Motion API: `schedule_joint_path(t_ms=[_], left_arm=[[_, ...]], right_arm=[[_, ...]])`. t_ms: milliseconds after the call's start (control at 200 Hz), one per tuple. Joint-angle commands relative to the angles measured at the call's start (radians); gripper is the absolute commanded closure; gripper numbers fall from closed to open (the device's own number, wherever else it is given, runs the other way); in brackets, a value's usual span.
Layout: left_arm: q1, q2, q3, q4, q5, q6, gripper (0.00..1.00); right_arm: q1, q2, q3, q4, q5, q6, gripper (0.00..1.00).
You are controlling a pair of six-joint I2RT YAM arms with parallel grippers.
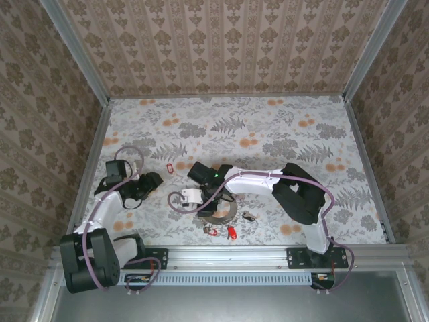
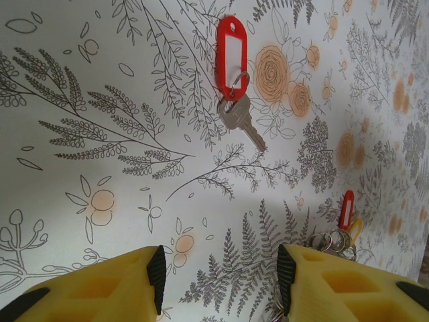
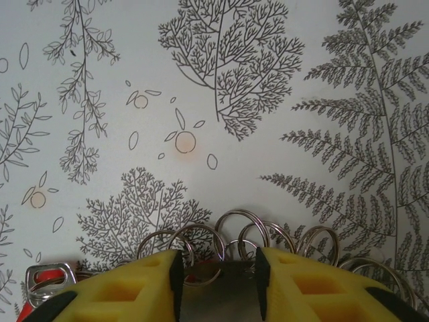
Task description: Put the keys on the keyring
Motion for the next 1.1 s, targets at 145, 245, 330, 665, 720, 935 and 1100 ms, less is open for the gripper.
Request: schedule_joint_path(t_ms=[145,245,330,665,720,935,1100], left_arm=[[0.013,0.010,-0.014,-0.006,0.025,-0.016,0.50],[0.013,0.015,-0.014,-0.006,0.025,-0.018,0.50],[0.014,0.019,-0.014,-0.007,0.025,-0.018,0.50],[0.018,0.031,-0.013,-0.004,0.025,-0.018,0.50],[0.018,0.036,-0.013,-0.002,0.025,-0.018,0.51],[0.018,0.042,-0.010,-0.001,0.056,-0.018,0.51],[0.020,0.044,-0.011,-0.001,0.061,-0.015,0.51]], right_arm=[[0.001,0.007,0.011,0.027,0.052,0.019,0.62],[0.003,0.016,0.013,0.021,0.079,0.024,0.61],[0.009,0.035,0.023,-0.003,0.099,0.022,0.61],[0.028,0.074,0.046,-0.089,0.086,0.005,0.64],[0.034,0.079,0.049,-0.087,0.112,-0.001,0.66],[0.038,0.064,0.054,-0.074,0.108,-0.003,0.81],[0.033,0.028,0.033,-0.054,0.091,-0.022,0.88]])
